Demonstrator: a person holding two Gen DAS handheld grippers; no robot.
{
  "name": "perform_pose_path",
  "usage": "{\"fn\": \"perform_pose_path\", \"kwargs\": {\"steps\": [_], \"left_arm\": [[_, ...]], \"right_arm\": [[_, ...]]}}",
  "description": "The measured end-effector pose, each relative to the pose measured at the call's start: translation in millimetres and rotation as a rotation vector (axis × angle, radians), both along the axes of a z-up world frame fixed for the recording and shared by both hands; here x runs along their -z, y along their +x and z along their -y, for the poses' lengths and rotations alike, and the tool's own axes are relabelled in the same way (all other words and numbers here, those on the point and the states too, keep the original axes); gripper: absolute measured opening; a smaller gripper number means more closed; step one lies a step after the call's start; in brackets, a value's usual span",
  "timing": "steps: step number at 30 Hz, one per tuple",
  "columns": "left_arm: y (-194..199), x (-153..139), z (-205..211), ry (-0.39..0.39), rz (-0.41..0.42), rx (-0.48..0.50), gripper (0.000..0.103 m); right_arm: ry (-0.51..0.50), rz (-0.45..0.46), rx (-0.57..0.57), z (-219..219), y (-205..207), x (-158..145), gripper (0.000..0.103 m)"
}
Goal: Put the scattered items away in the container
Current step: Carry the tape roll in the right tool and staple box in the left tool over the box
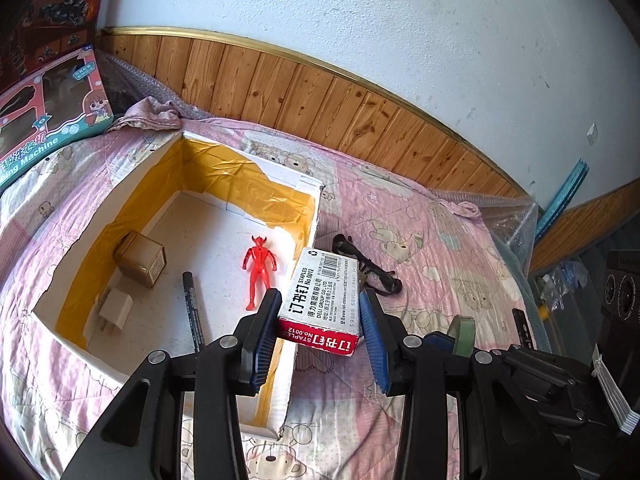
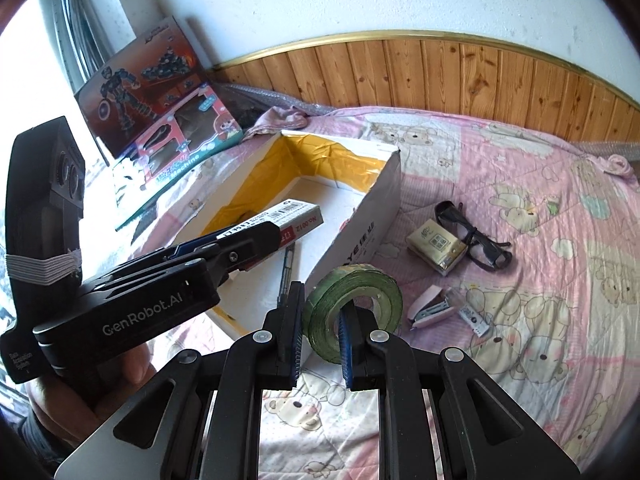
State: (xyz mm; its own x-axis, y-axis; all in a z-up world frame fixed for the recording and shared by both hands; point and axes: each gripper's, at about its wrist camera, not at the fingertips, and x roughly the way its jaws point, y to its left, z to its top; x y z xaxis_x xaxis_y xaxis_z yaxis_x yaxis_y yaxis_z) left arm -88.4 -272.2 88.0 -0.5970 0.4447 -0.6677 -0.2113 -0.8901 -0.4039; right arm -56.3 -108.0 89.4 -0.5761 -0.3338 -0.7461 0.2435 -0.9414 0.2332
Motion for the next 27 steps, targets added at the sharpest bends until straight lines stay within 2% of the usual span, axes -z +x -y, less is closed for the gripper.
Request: {"fn": "perform_pose_path", "kwargs": {"steps": [6, 16, 27], "left_arm": [[-4.4, -3.9, 19.3, 0.038, 0.011, -0.05, 0.041], [-14.4, 6.8, 65.8, 0.094, 0.084, -0.192, 0.041], [-17.5, 9.9, 92.6, 0.105, 0.095, -0.271, 0.041]], "right_arm": [[0.017, -0.015, -0.008, 9.2, -8.7, -8.7, 0.016], [0.046, -0.024, -0.056, 38.2, -26.0, -17.6, 0.016], [0.04, 0.015, -0.095, 60.4, -67.1, -26.6, 0.016]]}}
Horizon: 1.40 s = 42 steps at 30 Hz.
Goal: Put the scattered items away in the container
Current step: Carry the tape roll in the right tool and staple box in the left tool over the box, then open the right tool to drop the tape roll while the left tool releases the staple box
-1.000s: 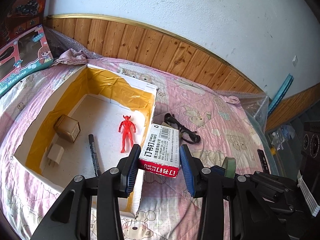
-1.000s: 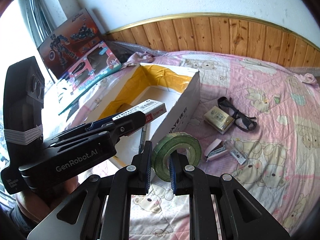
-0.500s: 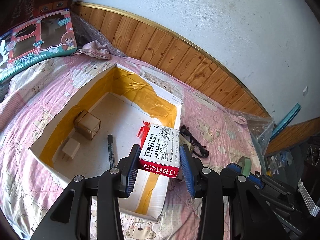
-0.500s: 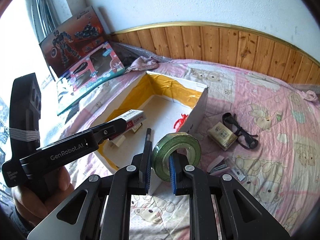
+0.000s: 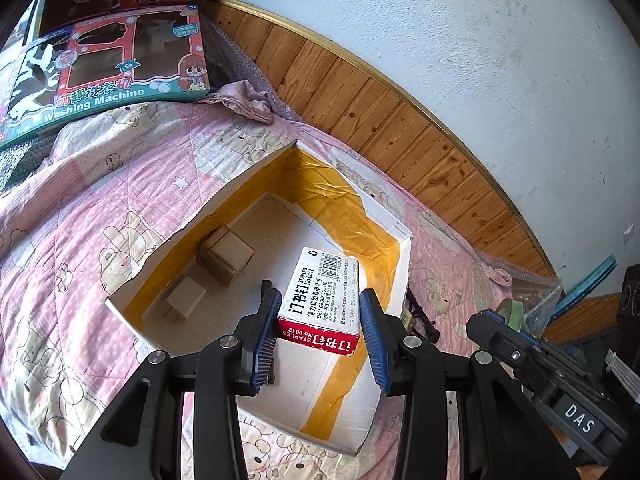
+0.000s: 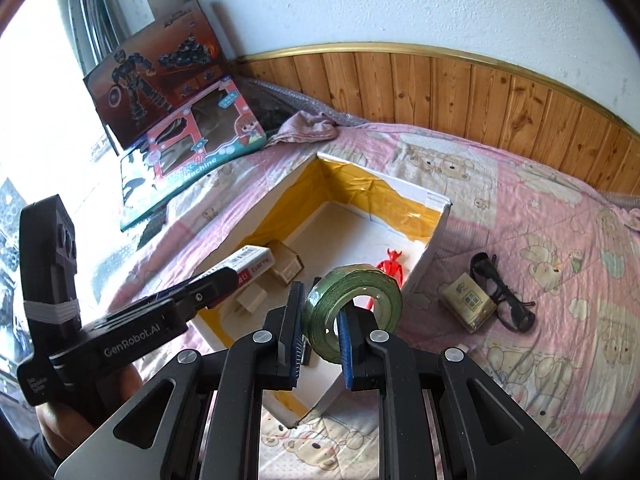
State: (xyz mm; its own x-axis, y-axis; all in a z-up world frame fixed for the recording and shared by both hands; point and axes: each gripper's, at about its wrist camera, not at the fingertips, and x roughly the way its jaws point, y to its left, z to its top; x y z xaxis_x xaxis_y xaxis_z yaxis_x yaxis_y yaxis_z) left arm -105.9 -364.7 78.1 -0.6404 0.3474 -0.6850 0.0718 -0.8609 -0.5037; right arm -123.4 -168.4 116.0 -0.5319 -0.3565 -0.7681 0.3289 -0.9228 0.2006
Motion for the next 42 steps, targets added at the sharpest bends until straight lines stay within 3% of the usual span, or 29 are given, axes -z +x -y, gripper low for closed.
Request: {"fn": "perform_pose_path", "kwargs": {"steps": [10, 19, 25, 33, 37, 42], "left_arm": [[-3.6, 19.8, -33.3, 0.005, 0.065, 0.129, 0.041], [-2.1, 27.6, -53.1, 0.022, 0.089, 0.17, 0.042], [-6.0, 34.0, -50.2, 0.042, 0.105, 0.165, 0.042], [-13.5, 46.6, -34.2, 0.168, 0.142, 0.093, 0.041], [-19.1, 44.6, -28.3, 0.146, 0.134, 0.05, 0.041], [-34.6, 45.8, -37.4, 0.107, 0.145, 0.062, 0.042]], "right_arm": [[0.015, 0.064, -0.04, 22.3, -47.1, -1.6, 0.016], [0.044, 0.158, -0.057, 38.5, -87.5, 26.8, 0.016], [0.12, 0.173, -0.116, 56.3, -100.6, 37.3, 0.016], [0.275, 0.144, -0.268, 79.1, -112.6, 36.2, 0.016], [0.329, 0.154, -0.331, 86.8, -118.4, 38.5, 0.016], [0.398, 0.181, -0.358, 93.9, -130.8, 55.0, 0.016]]}}
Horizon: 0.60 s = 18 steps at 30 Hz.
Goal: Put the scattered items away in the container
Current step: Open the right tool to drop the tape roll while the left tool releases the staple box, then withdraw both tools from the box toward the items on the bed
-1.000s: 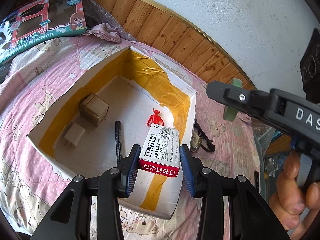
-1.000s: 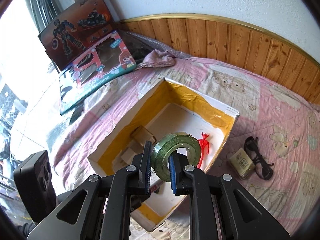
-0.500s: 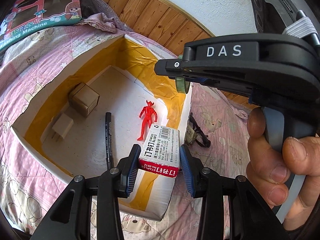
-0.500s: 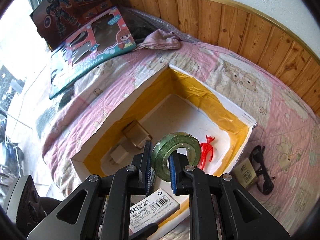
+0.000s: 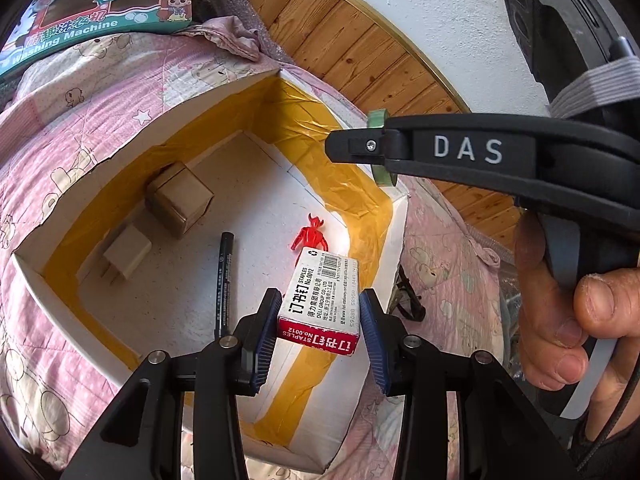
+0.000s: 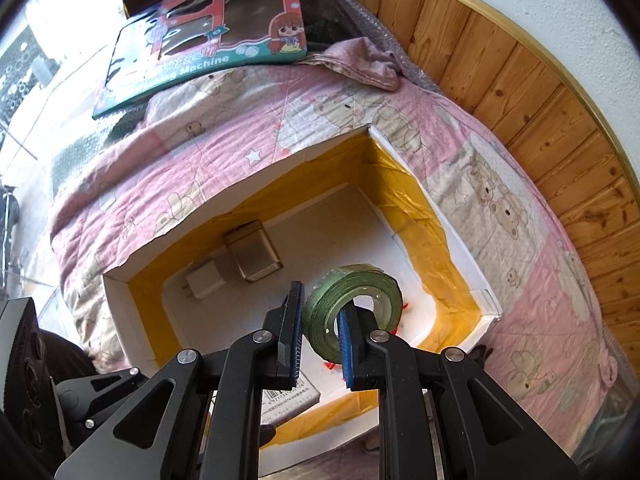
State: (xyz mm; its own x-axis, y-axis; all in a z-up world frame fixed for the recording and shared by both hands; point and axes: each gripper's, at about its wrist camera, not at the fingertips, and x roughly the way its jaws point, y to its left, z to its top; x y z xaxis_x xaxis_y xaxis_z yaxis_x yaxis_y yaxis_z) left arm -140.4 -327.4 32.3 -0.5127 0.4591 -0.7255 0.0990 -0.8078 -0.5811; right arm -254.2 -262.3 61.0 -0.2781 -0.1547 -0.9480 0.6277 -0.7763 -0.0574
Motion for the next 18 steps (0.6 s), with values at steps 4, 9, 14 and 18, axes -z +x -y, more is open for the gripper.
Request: {"fn": "perform_pose_path", "kwargs": {"steps": [4, 9, 14, 18], "left_arm": [[-8.1, 2.7, -0.9, -0.02, -0.001, -0.005, 0.042], [-17.5, 9.2, -0.7, -0.026, 0.007, -0.003, 0.042], [-19.7, 17.2, 0.9, 0.002, 0.048, -0.003, 0.054], [-15.2, 9.5, 12.1, -0.007, 0.026, -0.049, 0.054]], "right_arm": [[0.041, 0.004, -0.017, 5.2, -6.6, 9.6, 0.016], [0.062, -0.037, -0.024, 10.5, -9.7, 13.3, 0.021], [0.041, -0.05, 0.01, 6.6, -12.0, 12.4, 0.032], [0.012, -0.066, 0.036, -1.2, -9.6, 3.9, 0.032]]}}
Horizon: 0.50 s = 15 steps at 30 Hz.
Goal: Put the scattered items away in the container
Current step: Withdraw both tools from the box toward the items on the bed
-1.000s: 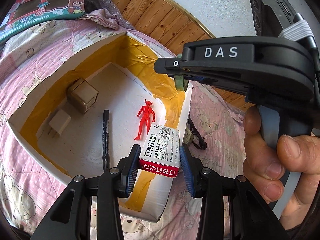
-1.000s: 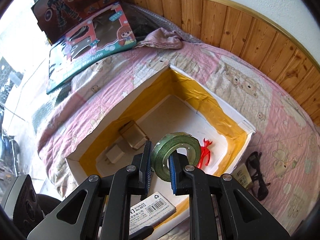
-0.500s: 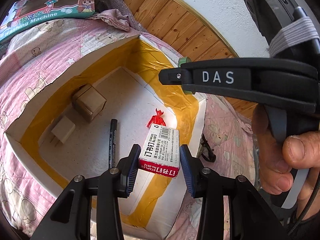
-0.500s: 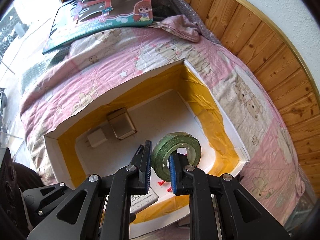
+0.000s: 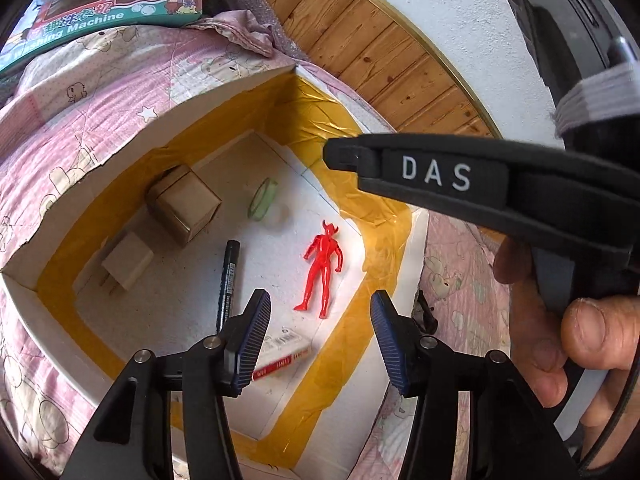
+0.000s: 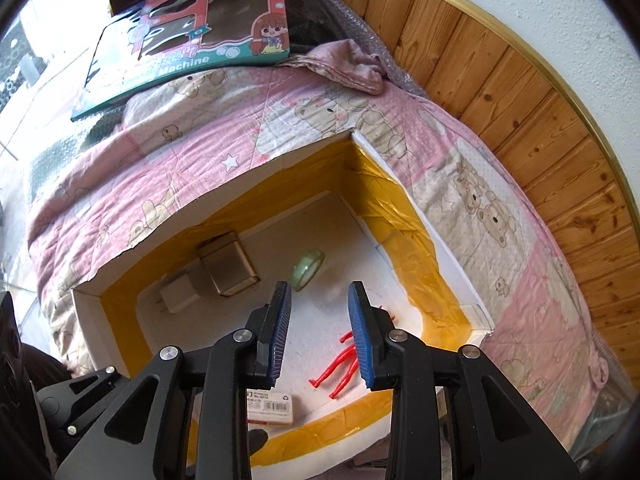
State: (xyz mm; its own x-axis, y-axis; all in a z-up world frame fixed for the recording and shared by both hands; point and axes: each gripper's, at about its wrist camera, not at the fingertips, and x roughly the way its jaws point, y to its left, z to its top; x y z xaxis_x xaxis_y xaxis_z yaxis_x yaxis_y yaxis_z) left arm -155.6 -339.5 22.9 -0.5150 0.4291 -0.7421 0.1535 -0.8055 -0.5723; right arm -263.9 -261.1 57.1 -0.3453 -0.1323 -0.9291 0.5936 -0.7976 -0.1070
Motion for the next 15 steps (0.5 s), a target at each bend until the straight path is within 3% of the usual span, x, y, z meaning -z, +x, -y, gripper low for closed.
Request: {"fn": "perform_pose_path", "kwargs": {"steps": [8, 15], "left_arm": [[3.1, -9.2, 34.6, -0.015, -0.01, -0.134, 0.053], [12.2, -34.9, 30.0, -0.109, -0.134, -0.135, 0.052]], "right_arm": [[-0.114, -0.072, 0.082, -30.7, 11.6, -27.5, 0.032], [-0.322, -0.124, 0.142, -67.5, 46.8, -52.0, 0.031]]}}
